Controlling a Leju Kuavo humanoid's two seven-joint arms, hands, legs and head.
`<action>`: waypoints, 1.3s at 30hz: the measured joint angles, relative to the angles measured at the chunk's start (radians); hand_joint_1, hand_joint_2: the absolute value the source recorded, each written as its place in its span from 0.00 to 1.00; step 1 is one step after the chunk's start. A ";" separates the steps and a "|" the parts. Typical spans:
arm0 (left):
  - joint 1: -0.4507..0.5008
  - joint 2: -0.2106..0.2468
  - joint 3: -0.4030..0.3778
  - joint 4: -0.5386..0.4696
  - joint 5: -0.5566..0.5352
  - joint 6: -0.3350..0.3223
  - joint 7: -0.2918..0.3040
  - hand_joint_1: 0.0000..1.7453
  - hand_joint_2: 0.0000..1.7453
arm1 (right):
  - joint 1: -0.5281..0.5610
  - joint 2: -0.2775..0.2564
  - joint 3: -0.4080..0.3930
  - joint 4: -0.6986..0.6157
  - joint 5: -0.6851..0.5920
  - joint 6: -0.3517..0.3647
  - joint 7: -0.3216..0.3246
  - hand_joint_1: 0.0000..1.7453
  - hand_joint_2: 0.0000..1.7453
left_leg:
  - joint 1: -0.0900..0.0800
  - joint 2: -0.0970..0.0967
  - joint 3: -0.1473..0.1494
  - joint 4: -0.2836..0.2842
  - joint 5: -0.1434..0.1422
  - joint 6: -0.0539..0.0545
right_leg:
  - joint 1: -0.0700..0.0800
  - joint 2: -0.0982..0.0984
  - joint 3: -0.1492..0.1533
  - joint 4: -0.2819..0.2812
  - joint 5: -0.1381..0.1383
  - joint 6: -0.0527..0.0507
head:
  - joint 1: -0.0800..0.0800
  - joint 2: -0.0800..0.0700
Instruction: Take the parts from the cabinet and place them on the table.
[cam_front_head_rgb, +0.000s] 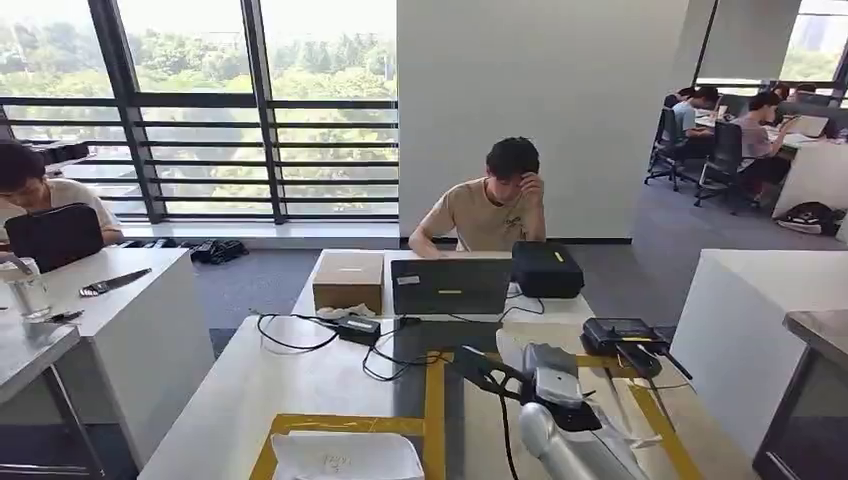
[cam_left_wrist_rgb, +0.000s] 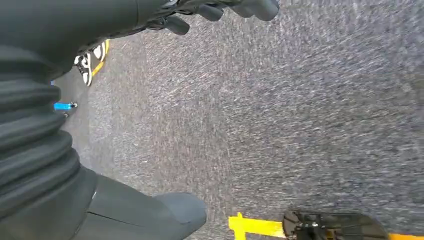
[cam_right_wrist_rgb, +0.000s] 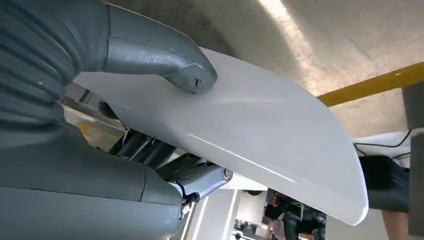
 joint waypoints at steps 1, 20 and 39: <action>-0.002 0.000 0.000 0.000 -0.002 0.000 0.008 0.00 1.00 | 0.000 0.000 0.000 0.000 0.001 0.002 -0.003 0.00 0.00 | -0.004 0.000 0.005 0.007 -0.007 -0.006 | 0.005 -0.001 0.001 -0.033 0.011 -0.004 | -0.001 0.000; 0.005 0.010 0.004 0.000 0.027 0.018 0.055 0.00 0.00 | -0.007 0.048 -0.027 -0.013 -0.018 -0.114 -0.148 0.00 0.00 | 0.005 0.013 0.060 -0.067 0.006 -0.003 | 0.007 0.006 0.034 -0.046 0.003 -0.020 | -0.009 0.000; 0.037 0.006 0.032 0.001 0.042 0.048 0.038 0.00 0.00 | 0.174 0.095 -0.127 -0.680 -0.482 -0.360 -0.528 0.00 0.00 | 0.033 0.009 -0.082 0.248 -0.178 -0.075 | -0.024 0.000 0.017 0.020 -0.038 -0.031 | -0.012 0.000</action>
